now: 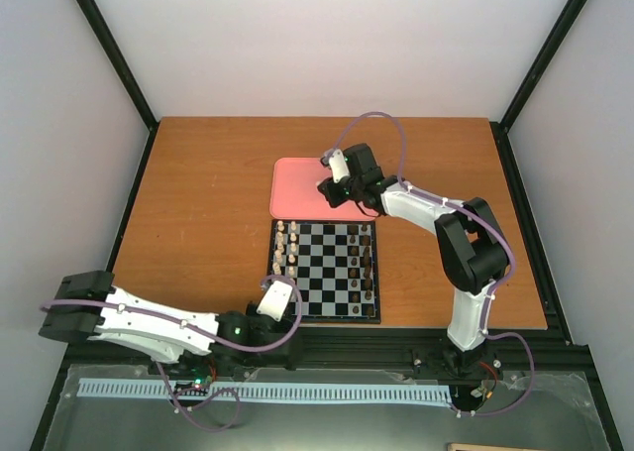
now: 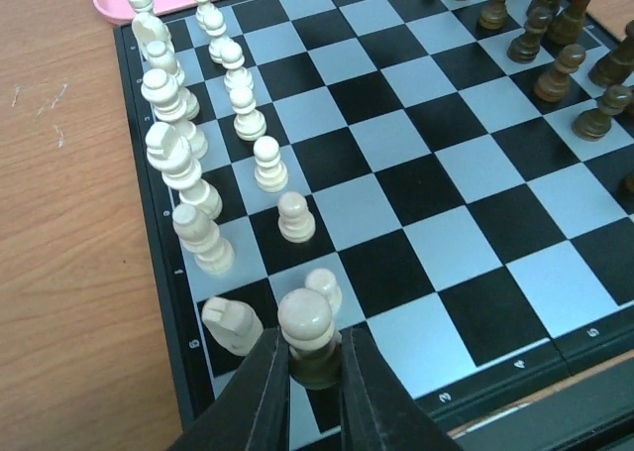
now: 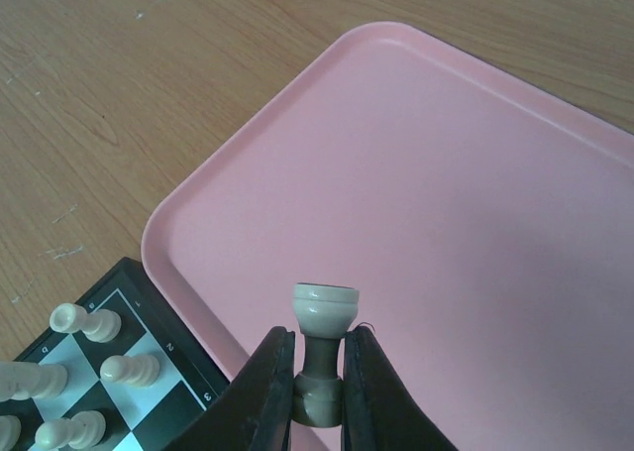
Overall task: Set up the chess pieces on the board
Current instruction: Place the chess piece on the chessboard.
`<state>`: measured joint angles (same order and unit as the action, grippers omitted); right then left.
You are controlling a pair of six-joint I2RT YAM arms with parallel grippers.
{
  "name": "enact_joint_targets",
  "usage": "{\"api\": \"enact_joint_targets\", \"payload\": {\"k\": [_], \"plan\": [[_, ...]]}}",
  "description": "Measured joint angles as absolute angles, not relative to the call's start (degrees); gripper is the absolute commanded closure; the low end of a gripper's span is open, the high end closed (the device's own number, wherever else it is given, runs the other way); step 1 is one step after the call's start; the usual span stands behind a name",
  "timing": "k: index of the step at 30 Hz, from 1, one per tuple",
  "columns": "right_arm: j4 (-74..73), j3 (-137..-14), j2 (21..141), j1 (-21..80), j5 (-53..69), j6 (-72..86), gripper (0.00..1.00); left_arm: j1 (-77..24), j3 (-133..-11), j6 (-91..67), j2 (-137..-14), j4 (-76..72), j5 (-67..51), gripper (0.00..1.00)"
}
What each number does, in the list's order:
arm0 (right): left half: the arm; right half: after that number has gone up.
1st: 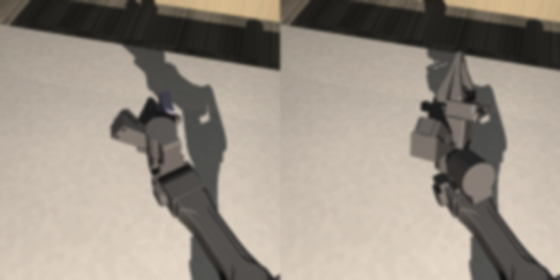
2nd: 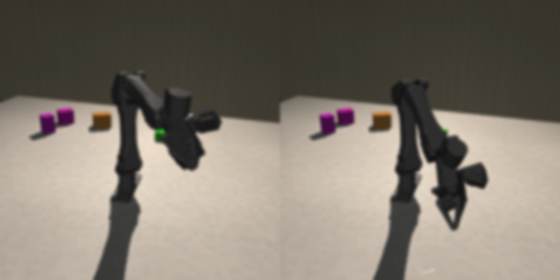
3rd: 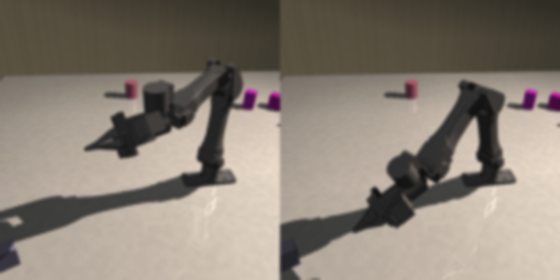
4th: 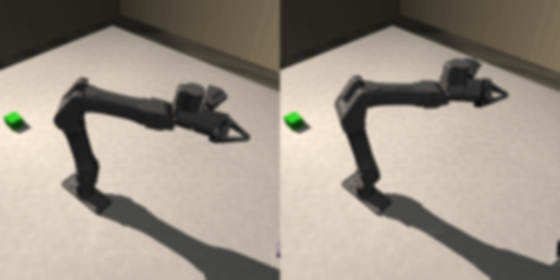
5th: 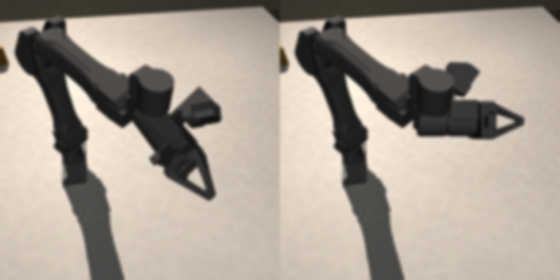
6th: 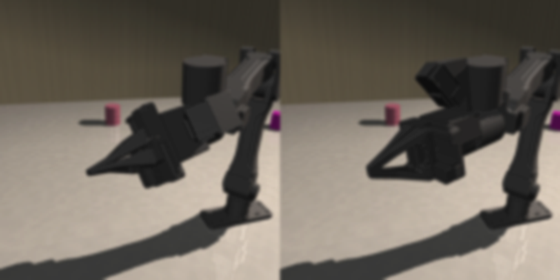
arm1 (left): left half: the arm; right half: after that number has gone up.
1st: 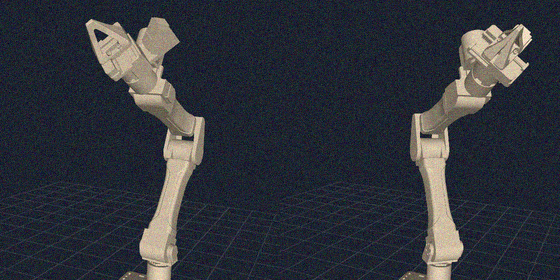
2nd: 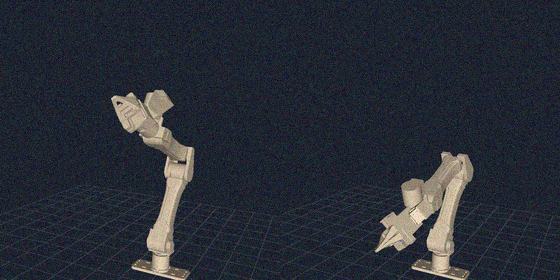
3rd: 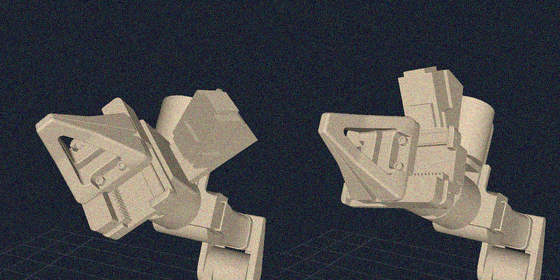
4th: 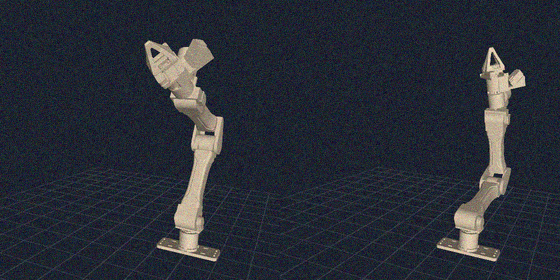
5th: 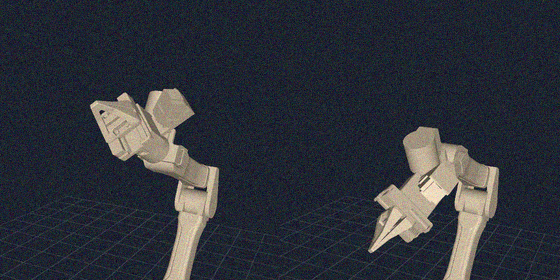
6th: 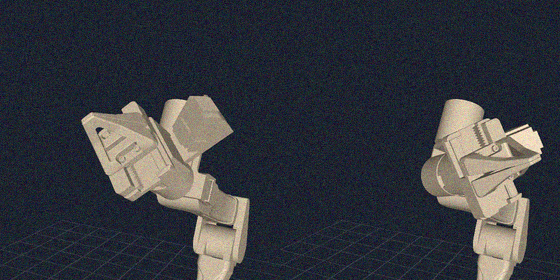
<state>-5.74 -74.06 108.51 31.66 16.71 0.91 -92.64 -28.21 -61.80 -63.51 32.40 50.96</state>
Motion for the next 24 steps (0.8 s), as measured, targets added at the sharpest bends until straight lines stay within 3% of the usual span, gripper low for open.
{"api": "enact_joint_targets", "payload": {"k": [10,24], "plan": [[-4.9,-72.5,108.5,32.2,16.0,0.9,0.92,-100.2,-30.8,-74.4,-67.7,37.8,55.5,0.99],[-4.0,-71.0,108.5,32.7,15.4,0.9,0.92,-100.8,-23.9,-76.8,-60.6,32.4,55.4,0.99]]}}
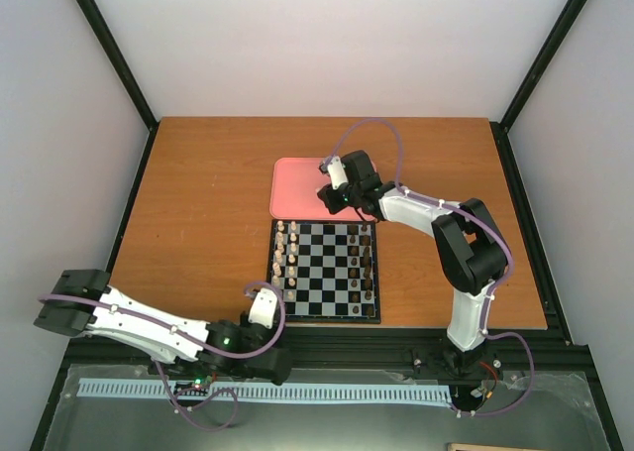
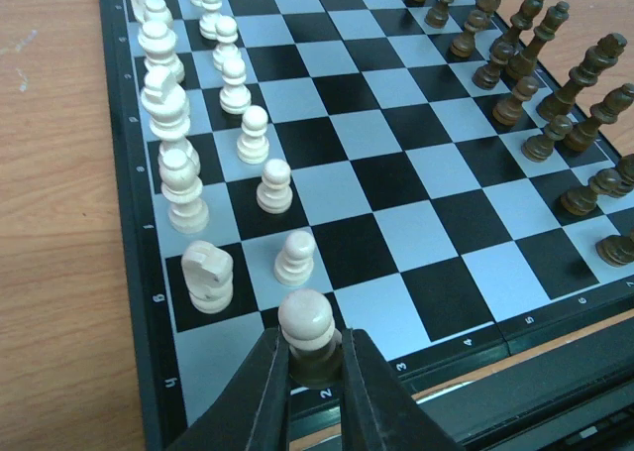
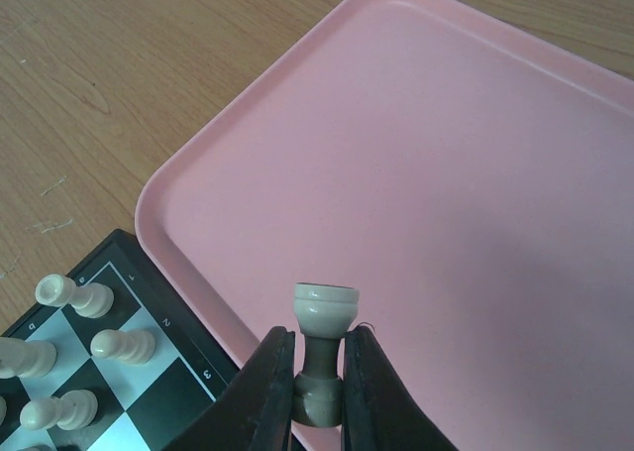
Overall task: Set up the chess pieces on the board
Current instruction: Place the chess piece on the chessboard.
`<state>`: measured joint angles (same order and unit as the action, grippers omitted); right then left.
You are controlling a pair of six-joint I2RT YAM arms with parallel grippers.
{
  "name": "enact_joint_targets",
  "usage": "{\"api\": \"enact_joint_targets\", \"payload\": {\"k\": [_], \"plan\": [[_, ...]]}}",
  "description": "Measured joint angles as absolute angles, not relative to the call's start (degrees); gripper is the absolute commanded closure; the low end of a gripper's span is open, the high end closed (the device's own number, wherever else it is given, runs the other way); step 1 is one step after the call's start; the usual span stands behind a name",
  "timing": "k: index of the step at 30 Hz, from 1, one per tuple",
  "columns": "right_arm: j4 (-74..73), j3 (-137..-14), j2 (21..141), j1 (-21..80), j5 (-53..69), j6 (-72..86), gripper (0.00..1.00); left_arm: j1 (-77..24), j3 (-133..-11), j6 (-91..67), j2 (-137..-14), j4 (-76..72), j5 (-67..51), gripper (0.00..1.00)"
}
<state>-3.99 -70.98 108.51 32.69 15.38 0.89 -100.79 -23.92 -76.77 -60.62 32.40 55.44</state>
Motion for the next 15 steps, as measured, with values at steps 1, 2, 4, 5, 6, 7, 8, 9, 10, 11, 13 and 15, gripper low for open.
{"api": "enact_joint_targets", "payload": {"k": [1,2,4,5,6,7,8,9,10,11,13,15], "plan": [[-3.9,-71.0,108.5,32.7,15.4,0.9,0.92,-100.8,-23.7,-76.8,-60.7,31.6,55.2,0.99],[-3.9,-71.0,108.5,32.7,15.4,0.9,0.92,-100.8,-23.4,-76.7,-60.8,30.5,54.9,0.99],[-3.8,-71.0,108.5,32.8,15.4,0.9,0.92,-100.8,-22.5,-76.7,-61.0,28.4,54.5,0.99],[-3.8,-71.0,108.5,32.8,15.4,0.9,0.92,-100.8,-22.0,-76.7,-61.1,27.4,54.2,0.99],[-3.7,-70.9,108.5,32.8,15.4,0.9,0.92,-100.8,-21.4,-76.7,-61.3,26.5,53.8,0.99],[-3.6,-70.8,108.5,32.8,15.4,0.8,0.92,-100.8,-21.1,-76.7,-61.5,26.2,53.6,0.99],[-3.6,-70.7,108.5,32.9,15.4,0.8,0.92,-100.8,-20.8,-76.7,-61.8,25.7,53.5,0.99],[-3.5,-70.6,108.5,32.9,15.4,0.8,0.92,-100.8,-20.8,-76.7,-62.3,25.3,53.3,0.99],[-3.5,-70.4,108.5,32.9,15.4,0.8,0.92,-100.8,-20.8,-76.7,-62.8,24.9,53.2,0.99],[-3.5,-70.3,108.5,32.9,15.4,0.8,0.92,-100.8,-20.8,-76.8,-63.5,24.4,53.1,0.99],[-3.5,-70.0,108.5,32.9,15.4,0.8,0.92,-100.8,-20.9,-76.8,-65.4,23.7,53.1,0.99],[-3.4,-69.9,108.5,33.0,15.4,0.8,0.92,-100.8,-21.1,-76.9,-67.9,23.3,53.1,0.99]]}}
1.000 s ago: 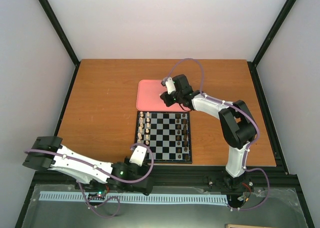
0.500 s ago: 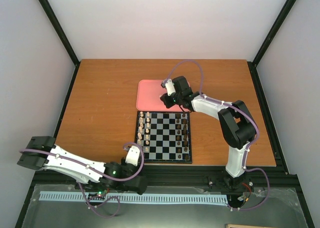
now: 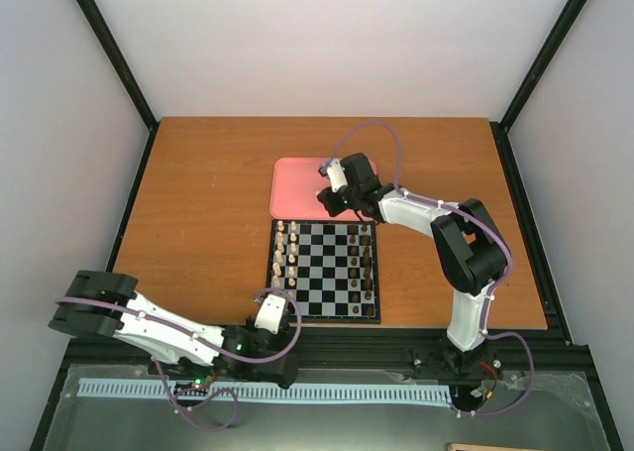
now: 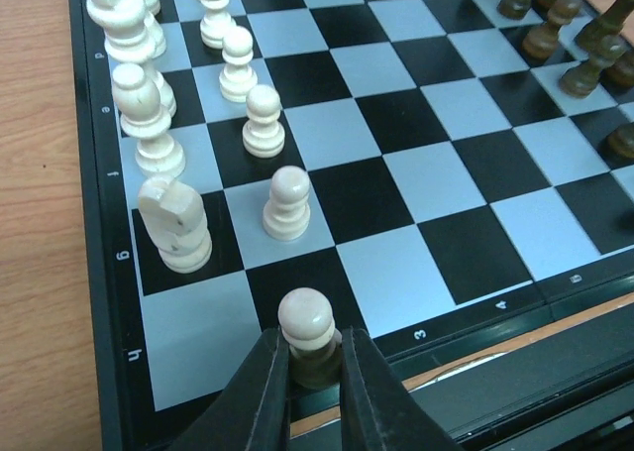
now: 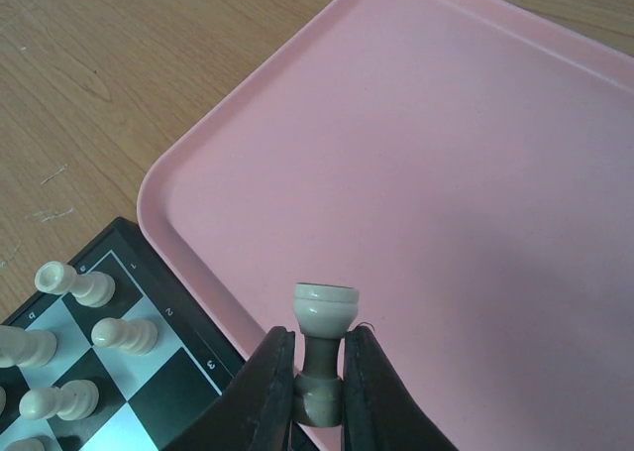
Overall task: Set up the chess pieces on the board
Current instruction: Place the chess piece on the chessboard.
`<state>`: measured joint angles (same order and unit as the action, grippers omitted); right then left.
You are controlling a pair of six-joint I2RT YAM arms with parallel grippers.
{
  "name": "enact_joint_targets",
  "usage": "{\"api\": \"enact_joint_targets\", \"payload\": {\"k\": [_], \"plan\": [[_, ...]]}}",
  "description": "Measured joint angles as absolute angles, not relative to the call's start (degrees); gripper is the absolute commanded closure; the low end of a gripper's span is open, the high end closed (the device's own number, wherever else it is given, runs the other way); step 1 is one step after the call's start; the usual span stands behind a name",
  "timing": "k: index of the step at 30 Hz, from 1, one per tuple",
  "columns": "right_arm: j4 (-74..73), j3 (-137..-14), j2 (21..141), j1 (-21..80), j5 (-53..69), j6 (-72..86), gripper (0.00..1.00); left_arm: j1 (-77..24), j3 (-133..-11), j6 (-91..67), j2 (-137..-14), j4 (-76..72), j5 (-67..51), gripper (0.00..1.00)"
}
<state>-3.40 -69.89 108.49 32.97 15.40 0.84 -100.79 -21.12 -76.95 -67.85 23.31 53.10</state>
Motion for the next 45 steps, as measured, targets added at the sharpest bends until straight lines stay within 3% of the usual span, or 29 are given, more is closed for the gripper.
{"api": "enact_joint_targets", "payload": {"k": [32,45], "plan": [[-3.1,-69.6,108.0,33.5,15.5,0.2,0.92,-100.9,-22.2,-84.8,-78.6,19.5,56.0,0.99],[-3.1,-69.5,108.0,33.5,15.5,-0.1,0.92,-100.9,-22.3,-86.3,-79.4,19.5,56.8,0.9]]}}
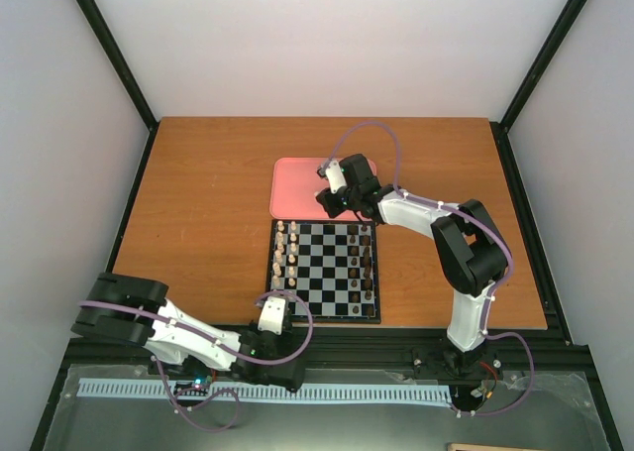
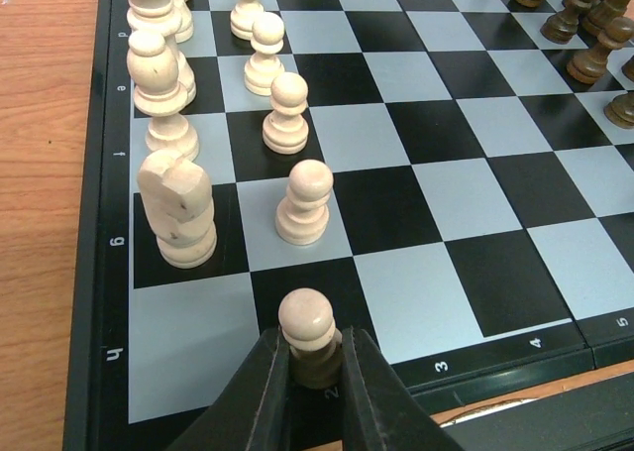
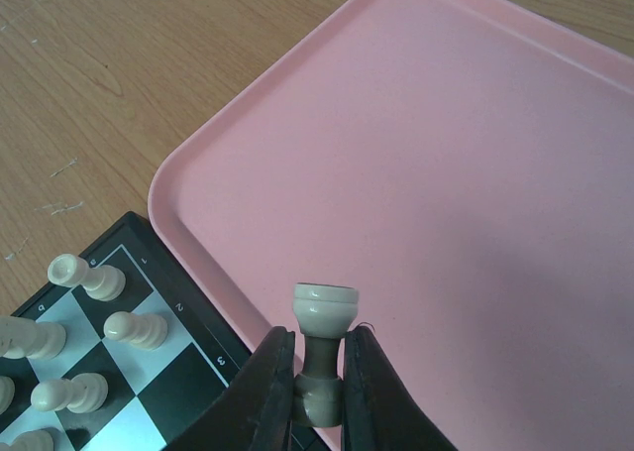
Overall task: Set up the chess pieces on the board
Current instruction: Place the chess piece on the chessboard.
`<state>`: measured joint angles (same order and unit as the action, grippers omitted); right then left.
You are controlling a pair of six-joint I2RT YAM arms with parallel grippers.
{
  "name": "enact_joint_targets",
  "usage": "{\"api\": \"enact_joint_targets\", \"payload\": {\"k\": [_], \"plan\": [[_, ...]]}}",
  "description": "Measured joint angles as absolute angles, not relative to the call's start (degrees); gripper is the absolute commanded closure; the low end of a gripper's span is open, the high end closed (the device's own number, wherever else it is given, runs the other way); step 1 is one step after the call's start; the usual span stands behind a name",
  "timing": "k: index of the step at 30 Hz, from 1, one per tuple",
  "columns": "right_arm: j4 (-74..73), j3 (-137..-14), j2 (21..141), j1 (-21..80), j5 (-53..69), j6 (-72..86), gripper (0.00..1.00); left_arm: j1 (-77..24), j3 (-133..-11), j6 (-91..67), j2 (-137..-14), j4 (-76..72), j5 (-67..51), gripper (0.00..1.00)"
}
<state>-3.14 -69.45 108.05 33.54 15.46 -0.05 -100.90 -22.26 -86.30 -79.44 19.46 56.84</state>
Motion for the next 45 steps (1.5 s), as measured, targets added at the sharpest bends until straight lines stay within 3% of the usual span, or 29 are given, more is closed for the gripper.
{"api": "enact_joint_targets", "payload": {"k": [22,31,45], "plan": [[-3.2,-69.3,108.0,33.5,15.6,-0.4,0.92,-100.9,-23.4,-82.8,-81.2,16.9,56.2,0.75],[-3.2,-69.3,108.0,33.5,15.6,-0.7,0.92,-101.0,-24.7,-82.8,-81.0,19.5,56.0,0.59],[-5.0,-69.4,107.0,33.5,15.7,-1.3,0.92,-105.0,-31.4,-82.6,-73.9,31.1,54.9,0.53]]}}
